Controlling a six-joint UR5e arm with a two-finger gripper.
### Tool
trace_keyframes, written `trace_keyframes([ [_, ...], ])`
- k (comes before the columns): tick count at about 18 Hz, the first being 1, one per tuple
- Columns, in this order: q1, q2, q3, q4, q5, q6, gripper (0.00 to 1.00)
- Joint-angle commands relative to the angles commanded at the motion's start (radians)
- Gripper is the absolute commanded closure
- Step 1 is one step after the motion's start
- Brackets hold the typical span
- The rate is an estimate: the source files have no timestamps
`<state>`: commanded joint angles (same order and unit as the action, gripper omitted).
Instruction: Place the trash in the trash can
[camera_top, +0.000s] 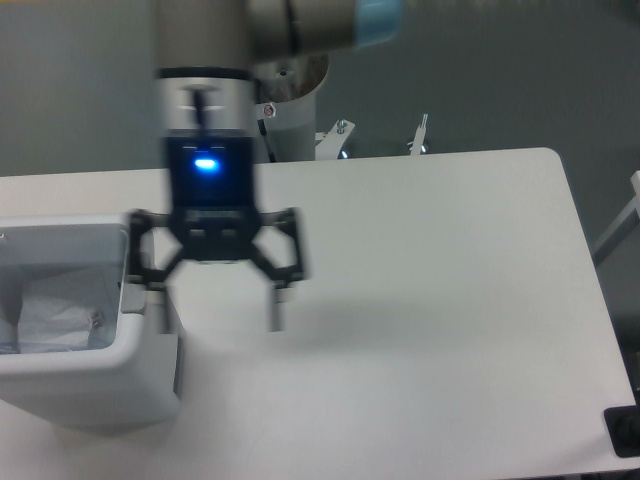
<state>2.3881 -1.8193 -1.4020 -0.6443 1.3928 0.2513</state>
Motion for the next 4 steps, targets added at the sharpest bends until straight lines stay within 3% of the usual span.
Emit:
trace_keyframes([
  [4, 0.106, 0.014, -0.044, 0.000, -0.002, 0.068, 0.00],
])
